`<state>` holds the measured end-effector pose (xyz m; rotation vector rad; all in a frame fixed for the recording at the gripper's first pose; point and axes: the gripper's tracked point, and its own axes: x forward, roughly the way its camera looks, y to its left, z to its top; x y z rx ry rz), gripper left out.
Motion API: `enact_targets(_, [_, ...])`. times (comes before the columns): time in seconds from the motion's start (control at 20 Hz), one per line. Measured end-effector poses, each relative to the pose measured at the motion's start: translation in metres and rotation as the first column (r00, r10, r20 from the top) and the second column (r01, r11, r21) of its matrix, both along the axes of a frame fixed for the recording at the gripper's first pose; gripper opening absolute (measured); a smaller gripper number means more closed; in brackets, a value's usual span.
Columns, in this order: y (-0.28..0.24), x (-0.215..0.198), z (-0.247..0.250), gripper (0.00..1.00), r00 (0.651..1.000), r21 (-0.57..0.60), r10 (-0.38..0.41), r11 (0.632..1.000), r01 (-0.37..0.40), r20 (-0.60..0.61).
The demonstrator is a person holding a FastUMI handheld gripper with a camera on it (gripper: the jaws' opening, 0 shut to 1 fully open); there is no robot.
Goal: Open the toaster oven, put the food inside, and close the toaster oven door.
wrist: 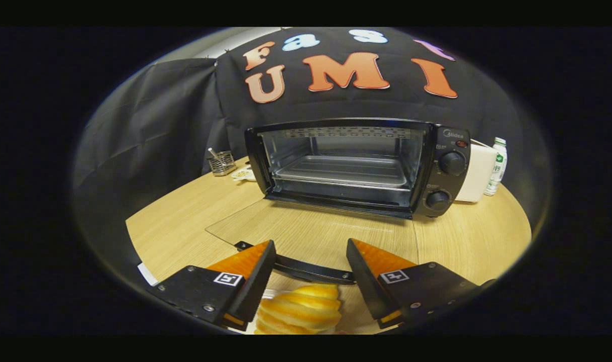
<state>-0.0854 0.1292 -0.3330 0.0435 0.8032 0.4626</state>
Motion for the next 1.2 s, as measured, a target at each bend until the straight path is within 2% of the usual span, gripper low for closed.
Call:
enact_targets(0.25, [-0.007, -0.005, 0.009, 0.85, 0.999, 0.003, -0.027, 1.0, 0.027, 0.02])
enact_targets(0.6, [-0.016, -0.014, 0.01, 0.89, 0.996, -0.136, 0.028, 0.991, -0.017, 0.086])
enact_targets(0.75, [-0.014, -0.02, 0.014, 0.9, 0.994, -0.156, 0.042, 0.987, -0.026, 0.1])
enact_targets(1.0, [-0.007, -0.014, 0.024, 0.91, 0.988, -0.132, 0.036, 0.991, -0.016, 0.15])
enact_targets(1.2, [-0.003, -0.024, 0.024, 0.91, 0.993, -0.121, 0.013, 0.993, 0.001, 0.113])
